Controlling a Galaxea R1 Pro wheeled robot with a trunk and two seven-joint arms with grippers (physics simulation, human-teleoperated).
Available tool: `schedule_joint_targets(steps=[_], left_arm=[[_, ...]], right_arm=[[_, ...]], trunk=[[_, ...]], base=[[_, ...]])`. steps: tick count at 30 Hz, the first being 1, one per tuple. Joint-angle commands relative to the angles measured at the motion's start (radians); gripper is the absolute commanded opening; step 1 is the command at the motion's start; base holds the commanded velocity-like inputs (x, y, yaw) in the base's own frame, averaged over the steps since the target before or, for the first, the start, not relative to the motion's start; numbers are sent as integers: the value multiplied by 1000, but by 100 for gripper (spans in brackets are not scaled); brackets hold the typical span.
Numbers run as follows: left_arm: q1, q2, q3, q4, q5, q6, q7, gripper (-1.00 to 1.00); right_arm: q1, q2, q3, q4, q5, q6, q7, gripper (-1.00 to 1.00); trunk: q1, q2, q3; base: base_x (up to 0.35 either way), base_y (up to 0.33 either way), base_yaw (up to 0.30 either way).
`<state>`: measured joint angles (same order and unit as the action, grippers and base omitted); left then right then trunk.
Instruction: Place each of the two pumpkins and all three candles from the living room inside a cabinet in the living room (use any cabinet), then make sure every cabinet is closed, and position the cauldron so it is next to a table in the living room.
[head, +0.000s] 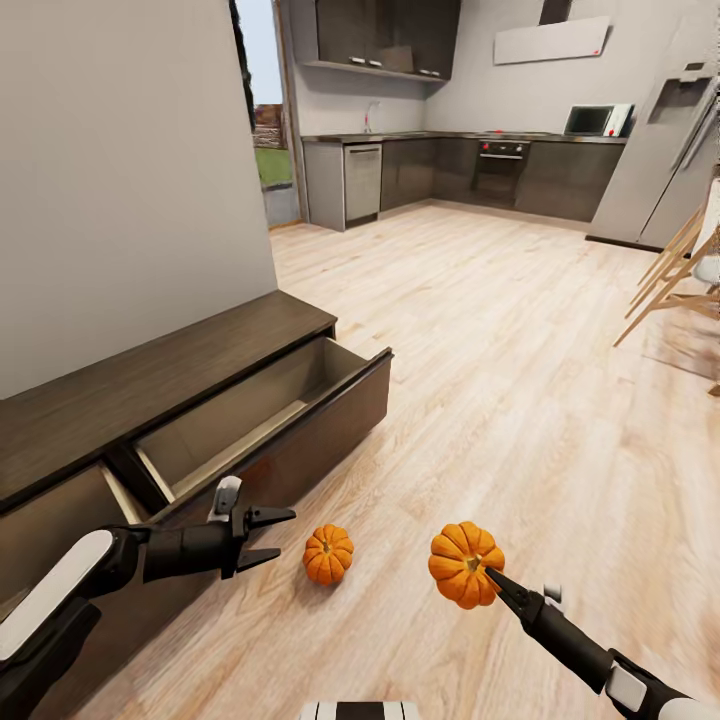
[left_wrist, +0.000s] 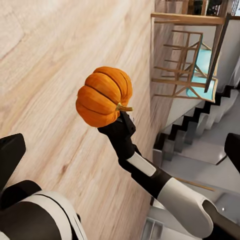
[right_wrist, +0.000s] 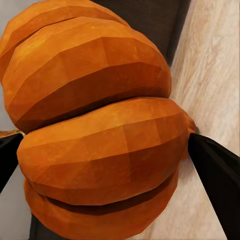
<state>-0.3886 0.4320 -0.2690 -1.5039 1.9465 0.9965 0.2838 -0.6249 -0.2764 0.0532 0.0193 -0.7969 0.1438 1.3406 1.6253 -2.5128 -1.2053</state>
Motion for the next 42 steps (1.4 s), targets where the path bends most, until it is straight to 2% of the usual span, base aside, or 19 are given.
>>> schedule_joint_targets(steps=[1, 4, 6, 8, 9, 10, 11, 12, 14, 16, 21, 29, 42], left_arm=[[-1, 1, -1, 0, 9, 0, 9, 100], [-1, -1, -1, 0, -1, -1, 11, 100], [-1, -4, 0, 1, -41, -3, 11, 100], [-1, -22, 0, 2, -74, -4, 10, 100], [-2, -37, -1, 10, -93, -5, 9, 100], [-2, -64, -1, 29, -129, -4, 8, 100], [-3, -74, -1, 35, -142, -4, 7, 100], [-4, -132, -2, 59, -234, -4, 5, 100], [-4, -152, -1, 67, -267, -3, -2, 100], [-4, -166, -3, 75, -292, -3, -34, 100], [-4, -172, -7, 103, -309, -4, -103, 100], [-4, -176, -10, 107, -311, -4, -129, 100], [-4, -179, -12, 107, -311, -4, -135, 100]], right_arm=[[-1, 0, 5, 2, -8, 10, 4, -100], [-1, 0, 5, 2, -7, 10, 3, -100], [-1, 0, 5, 2, -6, 10, 2, -100], [-1, 0, 5, 2, -6, 10, 2, -100], [-1, 0, 5, 2, -6, 10, 2, -100], [-1, 0, 5, 2, -6, 10, 2, -100], [-1, 0, 5, 2, -6, 10, 2, -100], [-1, -1, 5, 2, -6, 10, 2, -100], [-1, -1, 5, 2, -6, 10, 3, -100], [-1, -1, 5, 2, -5, 10, 3, -100], [-1, -1, 5, 2, -5, 10, 5, -100], [-1, -1, 5, 2, -7, 10, 7, -100], [-1, -1, 5, 2, -7, 10, 6, -100]], trunk=[[-1, 0, 3], [-2, 1, 15], [-3, 1, 23], [-4, 2, 30], [-4, 2, 30], [-4, 2, 30], [-4, 2, 30], [-4, 2, 30], [-4, 2, 30], [-4, 2, 30], [-4, 2, 30], [-4, 2, 30], [-4, 2, 40]], base=[[0, 0, 0], [0, 0, 0], [0, 0, 0], [0, 0, 0], [0, 0, 0], [0, 0, 0], [0, 0, 0], [0, 0, 0], [0, 0, 0], [9, 0, 0], [135, 0, 0], [54, -44, 0], [-4, -290, -115]])
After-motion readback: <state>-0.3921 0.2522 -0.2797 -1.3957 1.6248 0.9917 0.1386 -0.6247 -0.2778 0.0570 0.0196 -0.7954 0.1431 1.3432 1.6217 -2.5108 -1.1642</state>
